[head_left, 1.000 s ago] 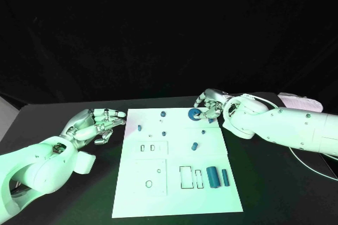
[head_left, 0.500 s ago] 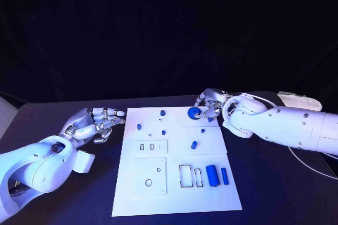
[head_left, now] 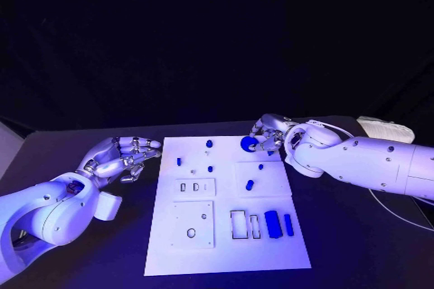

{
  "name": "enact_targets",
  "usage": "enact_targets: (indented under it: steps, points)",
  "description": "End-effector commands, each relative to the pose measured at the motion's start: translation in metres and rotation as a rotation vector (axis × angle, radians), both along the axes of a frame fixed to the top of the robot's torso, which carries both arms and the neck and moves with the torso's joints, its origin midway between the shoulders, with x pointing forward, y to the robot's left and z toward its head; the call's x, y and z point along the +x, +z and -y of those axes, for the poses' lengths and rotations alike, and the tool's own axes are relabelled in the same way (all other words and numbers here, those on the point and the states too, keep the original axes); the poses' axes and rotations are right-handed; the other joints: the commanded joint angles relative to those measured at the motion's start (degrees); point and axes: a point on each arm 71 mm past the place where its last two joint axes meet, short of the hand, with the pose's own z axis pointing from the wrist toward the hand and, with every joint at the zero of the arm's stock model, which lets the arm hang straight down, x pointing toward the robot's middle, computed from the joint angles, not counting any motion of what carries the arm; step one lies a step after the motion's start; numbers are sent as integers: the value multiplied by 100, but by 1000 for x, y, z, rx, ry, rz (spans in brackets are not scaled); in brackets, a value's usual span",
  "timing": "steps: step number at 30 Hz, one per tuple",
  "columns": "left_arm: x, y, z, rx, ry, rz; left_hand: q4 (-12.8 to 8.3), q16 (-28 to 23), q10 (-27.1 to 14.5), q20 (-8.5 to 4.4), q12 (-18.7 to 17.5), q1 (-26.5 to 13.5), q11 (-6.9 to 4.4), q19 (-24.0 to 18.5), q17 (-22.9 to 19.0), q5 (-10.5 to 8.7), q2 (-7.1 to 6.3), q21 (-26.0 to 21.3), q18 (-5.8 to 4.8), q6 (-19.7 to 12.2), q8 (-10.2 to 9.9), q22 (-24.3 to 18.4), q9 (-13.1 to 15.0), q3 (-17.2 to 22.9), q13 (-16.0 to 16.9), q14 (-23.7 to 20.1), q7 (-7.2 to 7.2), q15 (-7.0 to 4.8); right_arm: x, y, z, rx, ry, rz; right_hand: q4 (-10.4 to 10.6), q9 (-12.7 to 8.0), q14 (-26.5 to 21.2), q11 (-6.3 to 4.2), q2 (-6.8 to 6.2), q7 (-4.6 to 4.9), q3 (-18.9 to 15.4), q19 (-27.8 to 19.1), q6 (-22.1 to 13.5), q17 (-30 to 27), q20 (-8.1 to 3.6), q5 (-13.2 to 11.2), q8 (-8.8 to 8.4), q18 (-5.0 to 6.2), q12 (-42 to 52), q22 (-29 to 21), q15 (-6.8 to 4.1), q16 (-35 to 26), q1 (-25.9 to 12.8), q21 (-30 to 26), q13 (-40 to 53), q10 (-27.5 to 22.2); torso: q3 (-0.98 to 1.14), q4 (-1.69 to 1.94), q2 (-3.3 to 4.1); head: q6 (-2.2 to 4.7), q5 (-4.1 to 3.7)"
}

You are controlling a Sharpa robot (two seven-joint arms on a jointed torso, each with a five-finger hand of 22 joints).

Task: Assemble the parts on the task board

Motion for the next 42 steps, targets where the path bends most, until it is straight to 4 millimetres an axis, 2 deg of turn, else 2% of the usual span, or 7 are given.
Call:
enact_targets:
  steps: [1, 9, 14, 23, 32, 36, 42]
  points:
    - [-1, 1, 2, -12, -17, 2, -31, -24, -26, -5, 33, 1, 4, -41, 5, -19, 52, -20, -72, -40, -20, 7, 5, -6, 5, -23, -8, 5, -1, -7, -1, -31, 8, -26, 7, 5, 535, 12, 57, -3, 55, 600, 68, 1269, 29, 28, 44, -81, 20, 1509, 25, 29, 37, 21, 1508, 611, -5, 1, -2, -17, 2]
    - [-1, 1, 1, -11, -17, 2, -31, -24, -26, -5, 33, 1, 4, -41, 5, -19, 52, -20, -72, -40, -20, 7, 5, -6, 5, -23, -8, 5, -2, -6, -4, -28, 17, 2, 7, 13, 533, -72, 152, -99, 310, 600, 347, 1266, -34, 149, 148, -81, 20, 1509, -55, 27, 88, 21, 1508, 611, 1, -5, -5, -14, 4]
    - [-1, 1, 1, -11, -17, 2, -31, -24, -26, -5, 33, 1, 4, -41, 5, -19, 52, -20, -72, -40, -20, 7, 5, -6, 5, -23, -8, 5, -3, -2, -7, -21, 19, 51, -9, 6, 535, -119, 159, -150, 487, 600, 459, 1275, -81, 280, 183, -81, 20, 1509, -103, 29, 99, 21, 1508, 611, -10, 0, -8, -8, 11]
    - [-1, 1, 0, -10, -14, 1, -35, -32, -28, -4, 37, 3, 3, -41, 0, -18, 57, -19, -72, -41, -20, 9, 8, -2, 10, -28, -9, 5, -12, 9, -18, -3, 39, 159, -3, 2, 551, -142, 144, -175, 609, 600, 517, 1344, -104, 224, 201, -81, 20, 1509, -125, 47, 76, 21, 1508, 611, -13, -4, -15, -5, 34]
    - [-1, 1, 1, -11, -17, 1, -35, -32, -28, -4, 37, 3, 3, -41, 0, -18, 57, -19, -72, -41, -20, 9, 8, -2, 10, -28, -9, 5, -28, 22, -60, -10, 156, 241, -3, 1, 556, -150, 119, -182, 636, 600, 535, 1367, -111, 213, 207, -81, 20, 1509, -131, 53, 59, 21, 1508, 611, -16, 12, -10, -3, 62]
    - [-1, 1, 2, -11, -20, -1, -35, -32, -28, -4, 37, 3, 3, -41, 0, -18, 57, -19, -72, -41, -20, 9, 8, -2, 10, -28, -9, 5, -32, 23, -82, -23, 209, 257, 3, -3, 558, -154, 97, -184, 661, 600, 540, 1377, -117, 178, 206, -81, 20, 1509, -136, 55, 33, 21, 1508, 611, -16, 12, -4, -11, 83]
    - [-1, 1, 2, -11, -21, -1, -35, -32, -28, -4, 37, 3, 3, -41, 0, -18, 57, -19, -72, -41, -20, 9, 8, -2, 10, -28, -9, 5, -34, 19, -103, -34, 251, 263, 4, -4, 560, -154, 94, -184, 665, 600, 541, 1386, -118, 171, 206, -81, 20, 1509, -136, 58, 28, 21, 1508, 611, -18, 10, 1, -32, 109]
